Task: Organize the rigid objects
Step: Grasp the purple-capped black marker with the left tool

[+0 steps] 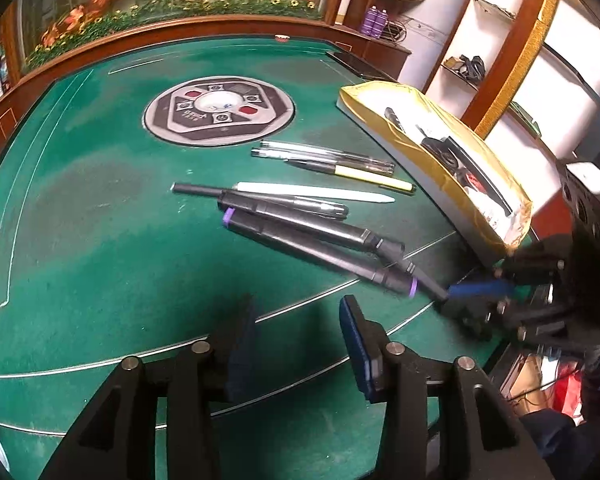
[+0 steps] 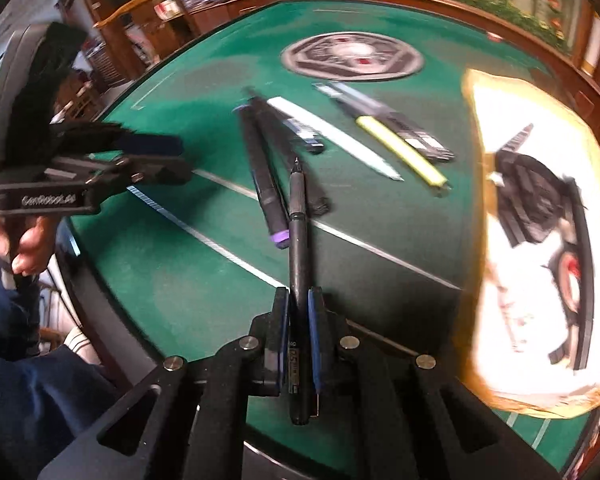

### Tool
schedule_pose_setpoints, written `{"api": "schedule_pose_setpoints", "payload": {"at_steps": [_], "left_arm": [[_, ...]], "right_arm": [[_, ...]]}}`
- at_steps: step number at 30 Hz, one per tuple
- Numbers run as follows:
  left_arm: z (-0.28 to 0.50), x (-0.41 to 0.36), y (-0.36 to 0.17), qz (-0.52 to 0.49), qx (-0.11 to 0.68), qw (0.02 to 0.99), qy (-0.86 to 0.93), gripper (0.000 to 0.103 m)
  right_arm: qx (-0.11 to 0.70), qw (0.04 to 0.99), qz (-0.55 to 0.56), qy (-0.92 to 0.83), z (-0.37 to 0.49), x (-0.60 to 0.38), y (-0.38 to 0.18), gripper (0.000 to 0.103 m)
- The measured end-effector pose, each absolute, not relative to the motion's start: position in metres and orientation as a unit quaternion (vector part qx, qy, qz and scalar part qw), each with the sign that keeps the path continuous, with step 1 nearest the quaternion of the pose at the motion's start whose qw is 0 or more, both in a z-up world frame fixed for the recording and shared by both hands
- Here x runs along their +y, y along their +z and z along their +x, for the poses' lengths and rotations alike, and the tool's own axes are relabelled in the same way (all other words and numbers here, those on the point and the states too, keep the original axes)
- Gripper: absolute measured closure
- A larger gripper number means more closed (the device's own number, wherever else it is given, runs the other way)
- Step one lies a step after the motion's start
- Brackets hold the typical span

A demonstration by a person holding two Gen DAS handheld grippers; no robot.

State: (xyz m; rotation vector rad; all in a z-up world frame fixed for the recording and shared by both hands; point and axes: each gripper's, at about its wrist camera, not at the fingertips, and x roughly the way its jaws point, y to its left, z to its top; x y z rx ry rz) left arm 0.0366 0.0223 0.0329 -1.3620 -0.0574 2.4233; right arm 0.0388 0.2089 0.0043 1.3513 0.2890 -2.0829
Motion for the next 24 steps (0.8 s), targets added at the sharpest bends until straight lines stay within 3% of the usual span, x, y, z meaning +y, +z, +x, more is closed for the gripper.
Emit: {"api": "schedule_pose_setpoints", "payload": {"at_steps": [7, 11, 18, 19, 21, 24], "left_arm": [[0.035, 0.016, 0.032, -0.489, -0.048, 0.179, 0.853, 0.045], [0.026, 0.017, 0.030, -0.498, -0.081, 0.173, 0.846, 0.043], [0.010, 0.033, 0.017, -0.513, -0.069, 0.110, 0.848, 0.044], [0.009, 0.035, 0.017, -0.510, -0.062, 0.103, 0.852, 0.047], [0.008, 0.038, 0.016, -0.503, -0.043, 0.081, 0.860, 0.069], [0.011, 0.033, 0.016, -0.498, -0.034, 0.074, 0.863, 0.085]], "right_arm": [[0.104, 0.333, 0.509, -0.787, 0.047, 0.187, 0.005, 0.094], [0.091, 0.312, 0.508, -0.798, 0.040, 0.201, 0.007, 0.094], [0.095, 0.302, 0.500, -0.806, 0.042, 0.209, 0.005, 0.094], [0.094, 0.302, 0.500, -0.806, 0.042, 0.209, 0.005, 0.094], [0.096, 0.302, 0.499, -0.807, 0.042, 0.210, 0.005, 0.094], [0.101, 0.301, 0.498, -0.807, 0.043, 0.208, 0.005, 0.094]]}}
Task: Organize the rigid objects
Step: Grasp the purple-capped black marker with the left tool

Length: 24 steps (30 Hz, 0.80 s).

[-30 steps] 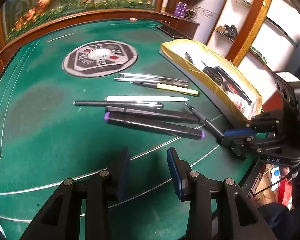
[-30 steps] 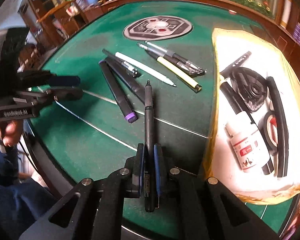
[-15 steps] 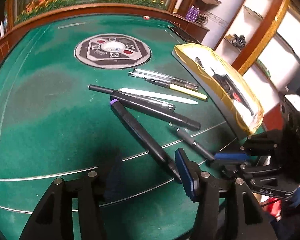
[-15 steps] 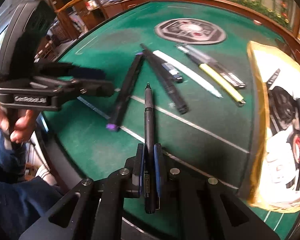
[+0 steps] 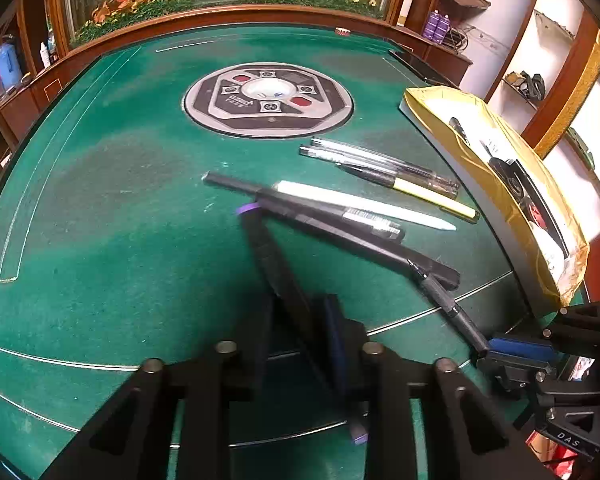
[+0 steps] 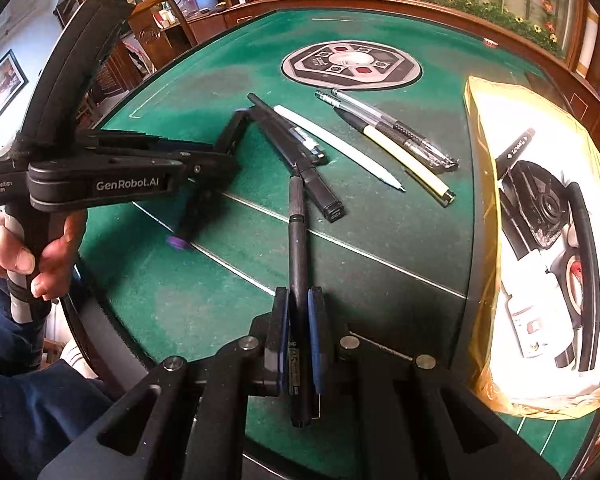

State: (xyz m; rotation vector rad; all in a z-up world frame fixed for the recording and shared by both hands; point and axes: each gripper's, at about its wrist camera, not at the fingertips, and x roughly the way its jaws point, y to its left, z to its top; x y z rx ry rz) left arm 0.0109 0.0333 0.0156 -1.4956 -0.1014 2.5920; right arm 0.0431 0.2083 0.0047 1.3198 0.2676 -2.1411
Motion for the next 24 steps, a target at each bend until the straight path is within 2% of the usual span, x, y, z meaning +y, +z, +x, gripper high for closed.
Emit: {"api": "schedule_pose_setpoints", "payload": {"at_steps": [1, 13, 20, 24], "left_arm": [[0.013, 0.030, 0.016, -0.500, -0.030, 0.075, 0.862, 0.088], [0.025, 0.029, 0.011, -0.475, 0.021, 0.085, 0.876, 0.087], [0.026, 0.031, 0.011, -0.472, 0.024, 0.090, 0.876, 0.080], [0.028, 0.034, 0.011, -0.468, 0.026, 0.080, 0.880, 0.080]], "right_arm": [[0.102, 0.301, 0.498, -0.807, 0.044, 0.208, 0.004, 0.094], [0.147, 0.280, 0.486, -0.815, 0.052, 0.199, 0.002, 0.094], [0.151, 0.270, 0.482, -0.820, 0.054, 0.197, 0.003, 0.094], [0.150, 0.265, 0.478, -0.824, 0.056, 0.196, 0.003, 0.094]]}}
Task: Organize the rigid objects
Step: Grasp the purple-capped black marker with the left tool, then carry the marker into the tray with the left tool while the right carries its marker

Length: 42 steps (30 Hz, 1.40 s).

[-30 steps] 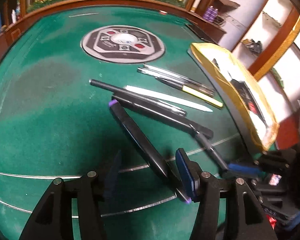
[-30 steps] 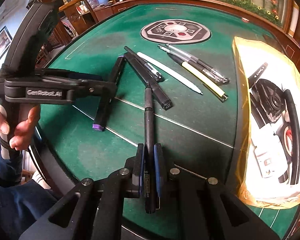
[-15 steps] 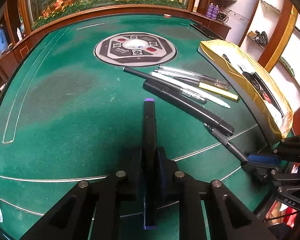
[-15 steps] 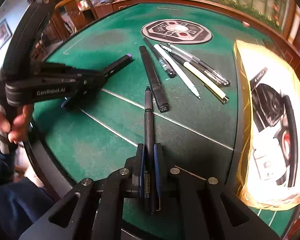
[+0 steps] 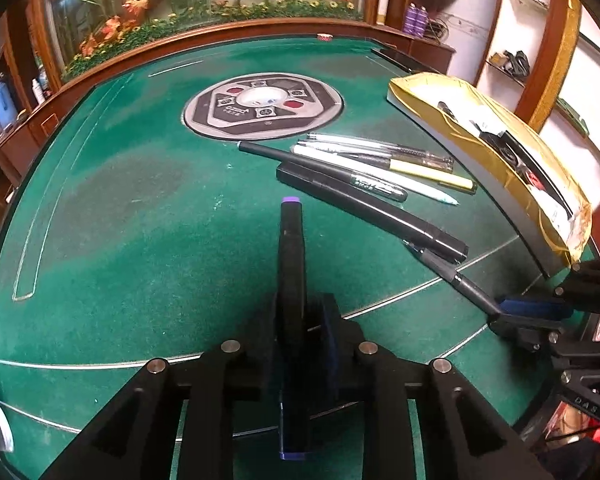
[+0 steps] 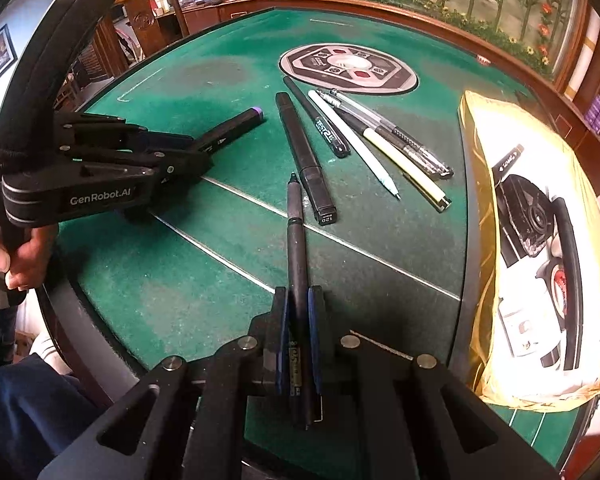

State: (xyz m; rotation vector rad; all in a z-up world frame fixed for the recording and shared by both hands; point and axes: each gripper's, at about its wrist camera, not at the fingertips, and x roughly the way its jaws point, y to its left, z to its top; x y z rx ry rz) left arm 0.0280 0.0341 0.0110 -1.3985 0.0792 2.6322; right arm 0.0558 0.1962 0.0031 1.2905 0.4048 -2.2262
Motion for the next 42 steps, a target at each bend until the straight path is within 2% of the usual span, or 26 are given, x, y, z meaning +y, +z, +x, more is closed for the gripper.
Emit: {"api": "schedule_pose_setpoints", "payload": {"at_steps": [1, 2, 15, 24, 42], "left_arm": [[0.029, 0.036, 0.011, -0.465, 0.032, 0.079, 0.881, 0.081], [0.029, 0.035, 0.011, -0.464, 0.029, 0.077, 0.882, 0.088], [0.047, 0.040, 0.048, -0.385, -0.012, 0.085, 0.919, 0.088], [0.041, 0.070, 0.057, -0.374, 0.006, 0.092, 0.923, 0.088], [0.031, 0.148, 0.069, -0.364, 0.076, 0.115, 0.921, 0.088]], "right_arm": [[0.144, 0.263, 0.477, -0.826, 0.056, 0.197, 0.003, 0.094], [0.141, 0.263, 0.475, -0.828, 0.056, 0.198, 0.003, 0.094], [0.028, 0.282, 0.440, -0.852, 0.053, 0.221, 0.024, 0.094], [-0.042, 0.269, 0.427, -0.862, 0.043, 0.243, 0.029, 0.094], [-0.096, 0.250, 0.398, -0.878, 0.041, 0.298, 0.038, 0.094]]}}
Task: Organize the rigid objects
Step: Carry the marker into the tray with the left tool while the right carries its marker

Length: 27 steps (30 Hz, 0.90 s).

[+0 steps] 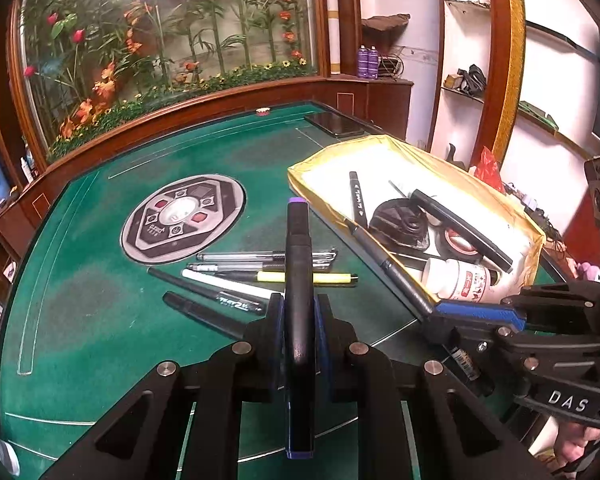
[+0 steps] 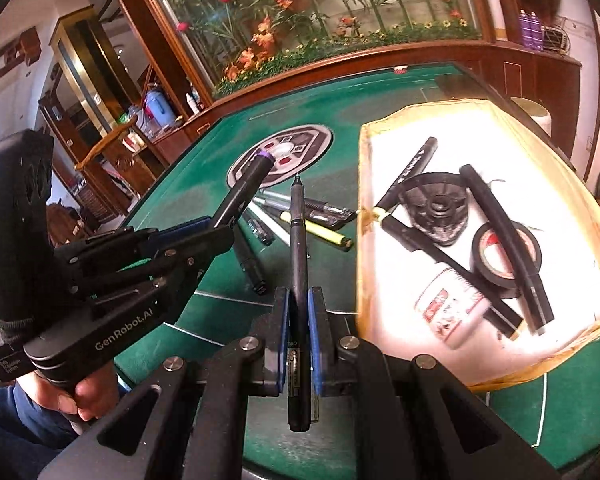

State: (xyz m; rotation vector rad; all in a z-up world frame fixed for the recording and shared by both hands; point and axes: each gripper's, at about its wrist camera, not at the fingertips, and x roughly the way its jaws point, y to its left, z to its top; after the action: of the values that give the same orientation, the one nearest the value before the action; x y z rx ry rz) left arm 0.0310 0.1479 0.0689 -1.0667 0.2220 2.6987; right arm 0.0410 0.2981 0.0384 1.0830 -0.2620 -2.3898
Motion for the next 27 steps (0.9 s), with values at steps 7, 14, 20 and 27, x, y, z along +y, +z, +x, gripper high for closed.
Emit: {"api": "schedule_pose_setpoints", "payload": {"at_steps": [7, 14, 20, 27], "left_arm": [[0.026, 0.167, 0.073, -0.371, 0.077, 0.129, 0.916, 0.088], [0.012, 0.202, 0.088, -0.375, 0.055, 0.177, 0.908, 0.088], [-0.016, 0.237, 0.078, -0.411, 0.009, 0.202, 0.889, 0.088], [-0.042, 0.254, 0.055, -0.442, -0.001, 0.181, 0.878, 0.088]], "right_arm": [[-0.127, 0.228, 0.379, -0.888, 0.038, 0.335, 0.044, 0.094], [-0.137, 0.171, 0.363, -0.906, 0.032, 0.380, 0.053, 0.094], [-0.118, 0.129, 0.368, -0.913, 0.017, 0.398, 0.053, 0.094], [-0.102, 0.094, 0.392, -0.909, -0.011, 0.409, 0.042, 0.094]]}}
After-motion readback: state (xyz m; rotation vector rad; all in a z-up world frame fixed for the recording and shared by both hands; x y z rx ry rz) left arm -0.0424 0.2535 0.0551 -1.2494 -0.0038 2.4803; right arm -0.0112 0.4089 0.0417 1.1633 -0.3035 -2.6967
